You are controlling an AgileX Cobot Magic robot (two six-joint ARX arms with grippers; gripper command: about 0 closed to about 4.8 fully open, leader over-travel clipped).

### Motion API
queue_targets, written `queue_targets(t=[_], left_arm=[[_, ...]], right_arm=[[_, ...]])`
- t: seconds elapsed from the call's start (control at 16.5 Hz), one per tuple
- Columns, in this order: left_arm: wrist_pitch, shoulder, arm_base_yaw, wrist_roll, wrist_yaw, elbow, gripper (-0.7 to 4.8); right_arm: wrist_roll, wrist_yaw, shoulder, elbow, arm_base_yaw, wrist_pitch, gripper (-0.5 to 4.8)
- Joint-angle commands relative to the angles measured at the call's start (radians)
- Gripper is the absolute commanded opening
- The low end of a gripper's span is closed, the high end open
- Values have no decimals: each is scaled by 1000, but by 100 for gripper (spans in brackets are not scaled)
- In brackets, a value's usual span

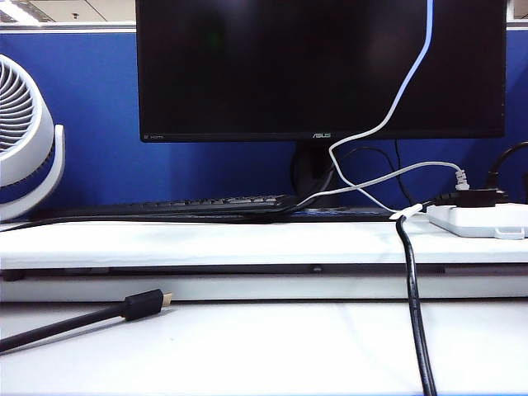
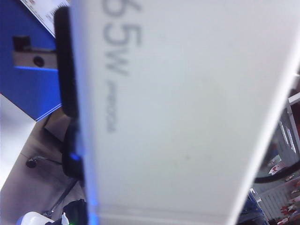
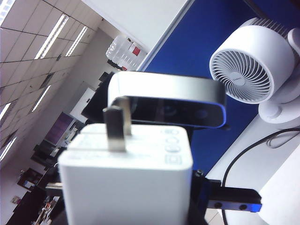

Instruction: Pick up the Type-C charging cable and the charging base, insert one end of the Type-C charger into the corresponding slot on the base, and finally place the plugged-in charger back on the table.

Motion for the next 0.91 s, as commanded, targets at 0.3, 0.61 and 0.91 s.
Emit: queue_targets(t=[0.3, 0.61, 0.91], left_arm=[[19, -3, 3, 2, 29, 2, -6], [43, -3, 8, -1, 34, 2, -6], [36, -3, 21, -3, 37, 2, -6]], right_arm=[[-10, -29, -5, 7, 2, 7, 93], [-40, -32, -5, 7, 2, -45, 92], [-10, -32, -7, 8, 1, 21, 92]])
